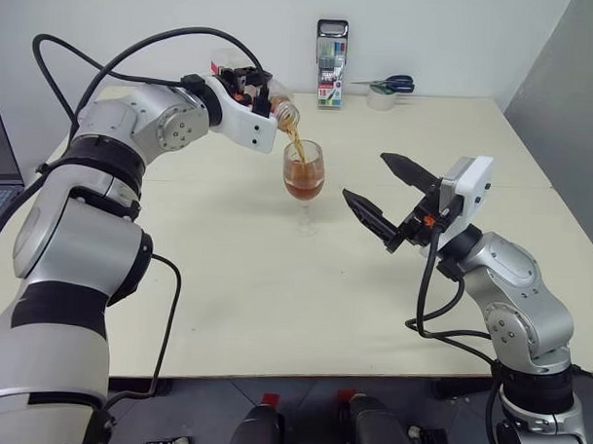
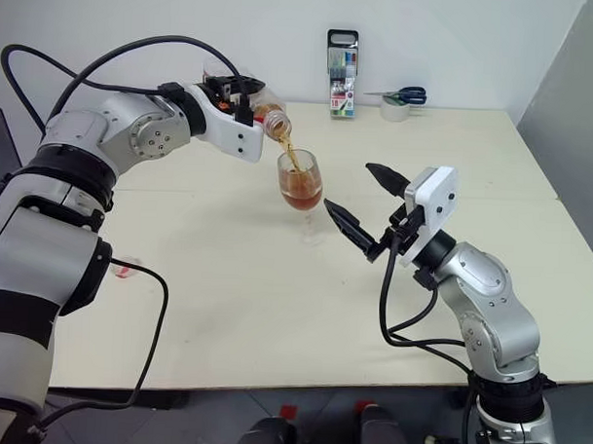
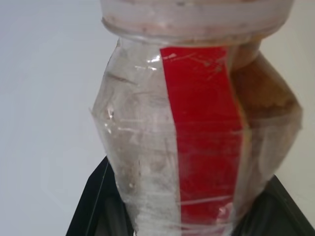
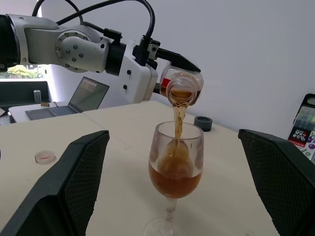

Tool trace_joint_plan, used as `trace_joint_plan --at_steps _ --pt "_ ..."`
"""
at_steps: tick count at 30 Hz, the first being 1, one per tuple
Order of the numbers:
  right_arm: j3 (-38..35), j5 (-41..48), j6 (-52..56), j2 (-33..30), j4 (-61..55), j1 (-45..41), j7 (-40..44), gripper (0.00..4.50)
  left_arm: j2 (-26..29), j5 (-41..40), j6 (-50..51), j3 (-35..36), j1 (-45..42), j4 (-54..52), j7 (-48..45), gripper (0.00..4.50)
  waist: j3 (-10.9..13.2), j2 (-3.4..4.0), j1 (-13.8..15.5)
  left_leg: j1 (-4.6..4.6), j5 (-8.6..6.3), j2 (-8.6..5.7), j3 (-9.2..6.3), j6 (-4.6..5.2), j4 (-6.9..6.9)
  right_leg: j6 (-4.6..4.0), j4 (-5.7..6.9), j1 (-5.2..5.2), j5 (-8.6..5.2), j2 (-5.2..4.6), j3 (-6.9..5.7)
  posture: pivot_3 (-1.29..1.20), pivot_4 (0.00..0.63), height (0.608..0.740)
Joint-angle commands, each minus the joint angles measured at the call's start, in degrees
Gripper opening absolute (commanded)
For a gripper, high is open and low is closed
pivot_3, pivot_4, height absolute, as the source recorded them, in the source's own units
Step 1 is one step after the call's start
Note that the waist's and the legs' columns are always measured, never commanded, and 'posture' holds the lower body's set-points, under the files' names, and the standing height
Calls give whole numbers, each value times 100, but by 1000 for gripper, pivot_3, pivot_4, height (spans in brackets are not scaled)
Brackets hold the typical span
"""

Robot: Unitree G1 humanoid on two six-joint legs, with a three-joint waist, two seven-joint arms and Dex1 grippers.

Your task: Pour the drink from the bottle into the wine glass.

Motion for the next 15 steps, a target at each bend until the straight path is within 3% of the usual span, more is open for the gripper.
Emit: trace_joint_plan --at_steps 1,7,15 --pt "-26 1 -112 -6 -202 -60 6 4500 47 -35 27 26 -271 -23 118 1830 0 0 0 0 0 0 0 0 0 0 0 0 0 0 0 0 150 740" --pt "-19 3 -111 -6 -212 -53 6 4500 29 -136 32 98 -240 -16 33 1830 0 0 0 0 0 0 0 0 1 0 0 0 0 0 0 0 150 740" --pt "-41 2 -121 -36 -151 -47 45 4500 -96 -950 116 615 27 -24 -684 1830 0 0 -3 0 0 0 1 0 2 0 1 0 0 -1 0 0 150 740"
